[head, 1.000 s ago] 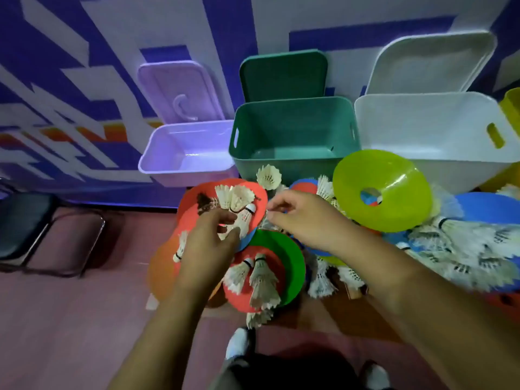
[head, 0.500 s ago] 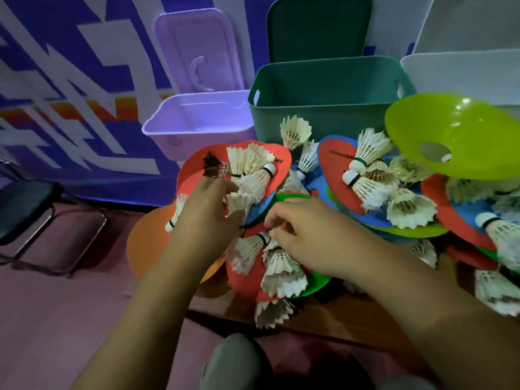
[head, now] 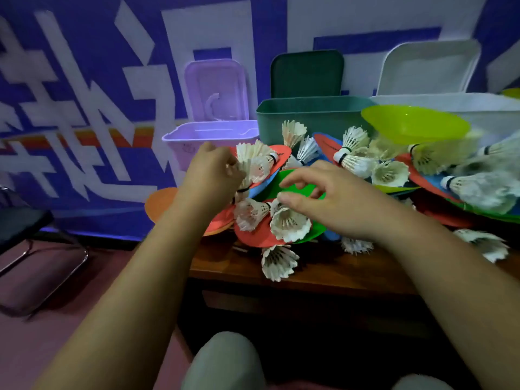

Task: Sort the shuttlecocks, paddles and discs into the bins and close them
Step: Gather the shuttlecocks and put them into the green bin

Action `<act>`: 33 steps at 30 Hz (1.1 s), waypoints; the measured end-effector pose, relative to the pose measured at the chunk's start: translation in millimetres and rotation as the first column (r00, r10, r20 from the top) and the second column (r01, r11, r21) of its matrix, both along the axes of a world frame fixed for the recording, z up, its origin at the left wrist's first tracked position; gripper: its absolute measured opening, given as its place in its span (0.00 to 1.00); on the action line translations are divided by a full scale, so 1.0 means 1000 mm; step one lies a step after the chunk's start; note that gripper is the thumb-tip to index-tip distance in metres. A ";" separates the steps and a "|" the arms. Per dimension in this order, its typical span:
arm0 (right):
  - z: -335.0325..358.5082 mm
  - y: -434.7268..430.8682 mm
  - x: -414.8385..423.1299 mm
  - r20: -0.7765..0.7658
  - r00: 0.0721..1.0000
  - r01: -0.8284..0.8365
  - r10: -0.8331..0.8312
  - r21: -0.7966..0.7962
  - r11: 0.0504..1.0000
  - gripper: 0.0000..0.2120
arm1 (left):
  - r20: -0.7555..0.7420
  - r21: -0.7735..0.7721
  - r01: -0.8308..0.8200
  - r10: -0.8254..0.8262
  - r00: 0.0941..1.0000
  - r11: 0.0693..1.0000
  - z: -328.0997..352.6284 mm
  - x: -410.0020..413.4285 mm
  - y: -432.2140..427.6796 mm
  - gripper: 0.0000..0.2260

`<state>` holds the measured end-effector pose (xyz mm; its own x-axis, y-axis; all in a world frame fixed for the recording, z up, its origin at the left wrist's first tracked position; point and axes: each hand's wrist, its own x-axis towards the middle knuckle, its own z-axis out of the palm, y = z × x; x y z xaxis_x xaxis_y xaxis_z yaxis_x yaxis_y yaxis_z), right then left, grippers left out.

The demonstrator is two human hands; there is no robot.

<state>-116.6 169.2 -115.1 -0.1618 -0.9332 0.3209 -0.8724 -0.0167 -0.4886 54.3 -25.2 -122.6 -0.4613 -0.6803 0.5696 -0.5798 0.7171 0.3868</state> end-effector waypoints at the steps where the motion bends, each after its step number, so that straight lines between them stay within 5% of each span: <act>1: 0.000 0.006 0.004 -0.039 0.999 0.002 -0.002 0.020 1.000 0.19 | 0.000 0.006 0.010 -0.010 1.000 1.000 0.001 0.002 0.003 0.06; 8: 0.003 0.011 0.019 -0.301 0.951 0.083 -0.075 0.013 0.996 0.08 | -0.073 -0.012 0.071 -0.072 0.995 0.997 0.009 0.029 0.025 0.08; 15: 0.015 0.002 0.012 -0.256 0.957 0.102 -0.138 -0.150 0.983 0.08 | -0.130 -0.021 0.117 -0.119 0.984 0.993 0.022 0.042 0.039 0.08; 21: 0.041 -0.012 -0.011 0.088 0.972 0.235 -0.219 -0.246 0.941 0.06 | -0.235 -0.022 0.147 -0.148 0.961 0.989 0.040 0.022 0.028 0.07; 26: 0.060 -0.029 -0.047 0.511 0.829 0.400 -0.225 -0.264 0.878 0.07 | -0.272 0.032 0.167 -0.152 0.950 0.985 0.066 -0.018 0.007 0.08; 33: 0.089 -0.063 -0.104 0.712 0.660 0.547 -0.240 -0.236 0.803 0.09 | -0.346 0.100 0.186 -0.141 0.927 0.977 0.099 -0.088 -0.029 0.08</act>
